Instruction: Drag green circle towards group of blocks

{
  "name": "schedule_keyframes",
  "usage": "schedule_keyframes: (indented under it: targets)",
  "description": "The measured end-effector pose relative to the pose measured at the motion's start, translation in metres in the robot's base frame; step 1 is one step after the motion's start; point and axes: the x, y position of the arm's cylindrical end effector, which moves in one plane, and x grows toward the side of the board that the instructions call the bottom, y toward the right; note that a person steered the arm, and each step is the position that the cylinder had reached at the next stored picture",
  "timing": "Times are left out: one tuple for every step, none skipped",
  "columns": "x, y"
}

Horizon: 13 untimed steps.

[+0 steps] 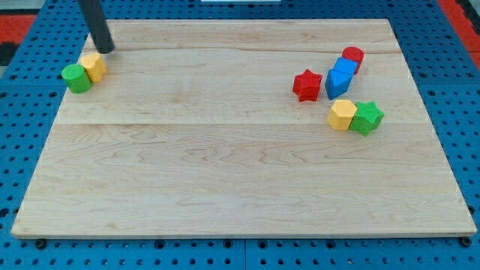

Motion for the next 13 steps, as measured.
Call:
schedule_keyframes:
  targets:
    - [0.001, -0.028]
    - [0.049, -0.024]
    - [0.099, -0.024]
    - [0.110, 0.001]
    - [0.104, 0.049]
    - [0.117, 0.131]
    - [0.128, 0.223]
    - [0.119, 0.232]
    - [0.097, 0.213]
    - [0.087, 0.265]
    - [0.103, 0.301]
    - [0.145, 0.316]
    - [0.149, 0.345]
